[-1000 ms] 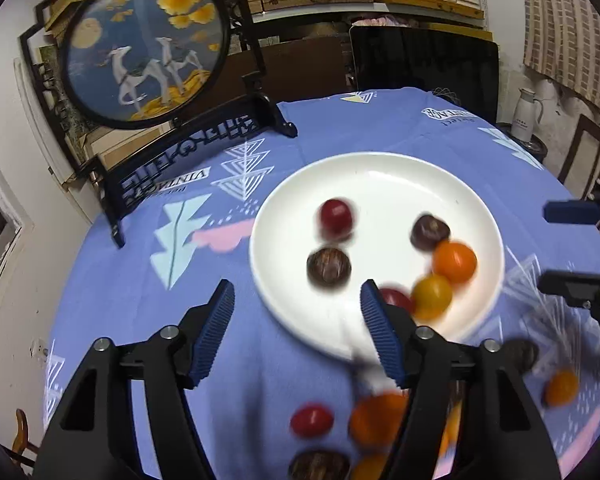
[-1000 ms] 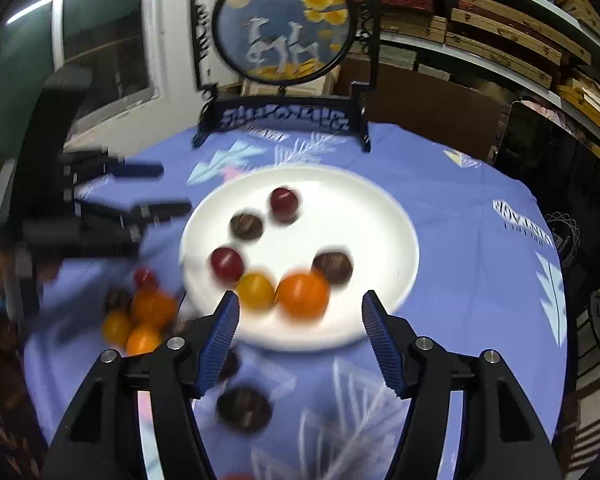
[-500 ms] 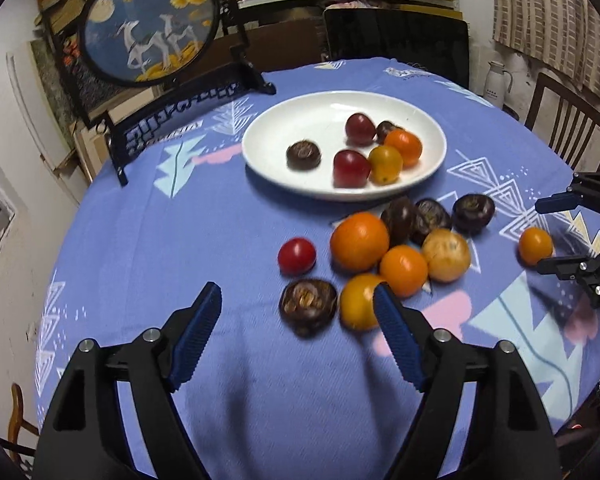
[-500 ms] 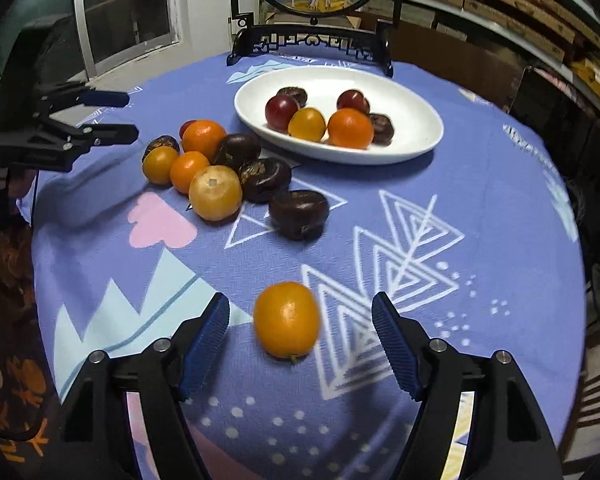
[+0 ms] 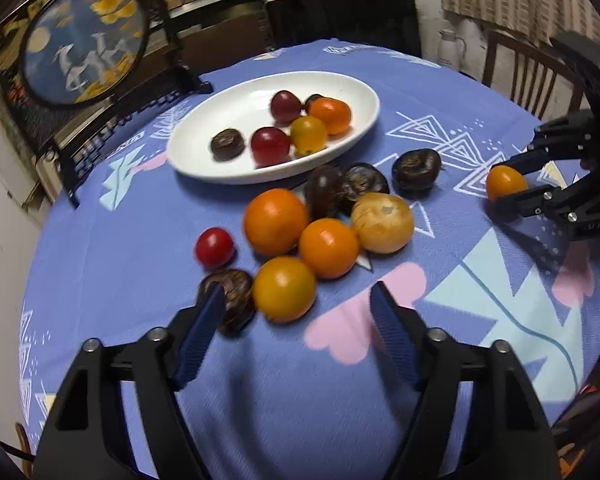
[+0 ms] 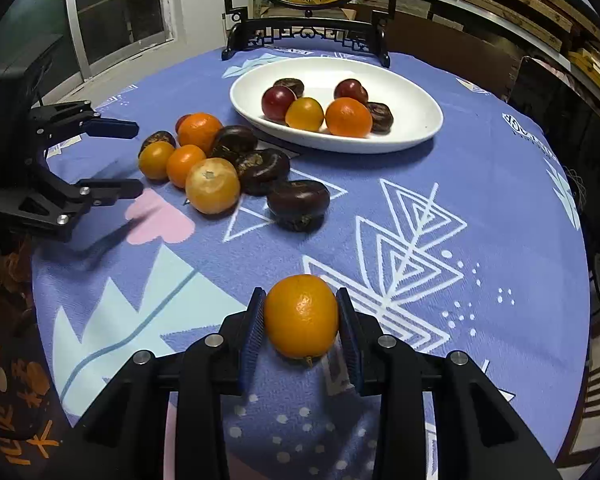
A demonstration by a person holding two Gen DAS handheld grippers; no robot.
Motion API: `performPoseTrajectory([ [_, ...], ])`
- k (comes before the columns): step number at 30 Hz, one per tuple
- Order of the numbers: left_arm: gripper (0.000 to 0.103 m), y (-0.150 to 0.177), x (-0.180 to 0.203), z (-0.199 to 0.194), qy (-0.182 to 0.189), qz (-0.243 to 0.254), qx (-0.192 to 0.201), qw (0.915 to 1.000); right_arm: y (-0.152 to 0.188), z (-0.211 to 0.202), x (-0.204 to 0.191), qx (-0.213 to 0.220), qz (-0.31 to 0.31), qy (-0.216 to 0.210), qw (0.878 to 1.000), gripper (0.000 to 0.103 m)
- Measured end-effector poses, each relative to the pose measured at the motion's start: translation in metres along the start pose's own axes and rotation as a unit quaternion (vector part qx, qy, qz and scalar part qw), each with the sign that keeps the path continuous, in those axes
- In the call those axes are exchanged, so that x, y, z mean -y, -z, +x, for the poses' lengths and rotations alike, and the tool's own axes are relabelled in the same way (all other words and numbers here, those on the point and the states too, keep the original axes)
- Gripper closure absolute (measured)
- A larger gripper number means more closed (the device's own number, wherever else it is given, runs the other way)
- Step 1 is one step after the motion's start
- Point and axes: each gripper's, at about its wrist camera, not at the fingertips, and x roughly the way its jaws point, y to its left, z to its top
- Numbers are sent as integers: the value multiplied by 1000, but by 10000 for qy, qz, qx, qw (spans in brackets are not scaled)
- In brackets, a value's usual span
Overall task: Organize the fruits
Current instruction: 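Grasp an orange with the right gripper while left gripper grasps a yellow citrus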
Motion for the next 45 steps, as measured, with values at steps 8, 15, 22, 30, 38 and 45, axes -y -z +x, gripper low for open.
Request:
performPoseTrajectory([
  [8,67,-9,-5,22,-201,97,-162,9996,0,5,3,-24,81,-39,10000,67],
  [15,67,-3,-14,-1,5,-100,29,9999,-3,-4,7,143,175,-39,9997,67],
  [22,67,-31,-30,-35,-193,-259,507,9982,-27,-23,4,463,29,-7,9989,67],
  [30,67,-95,-56,-27,-498,-816,717,9928,-97,-48,9,1371,-3,1,9906,67],
  [38,67,-145,-73,20,-634,-1048,511,9911,-167,-10,36,1550,360,-89,9872,67],
  [45,67,-157,-85,71,-613,-1099,174,9919,-197,40,61,1295,680,-55,9892,67],
])
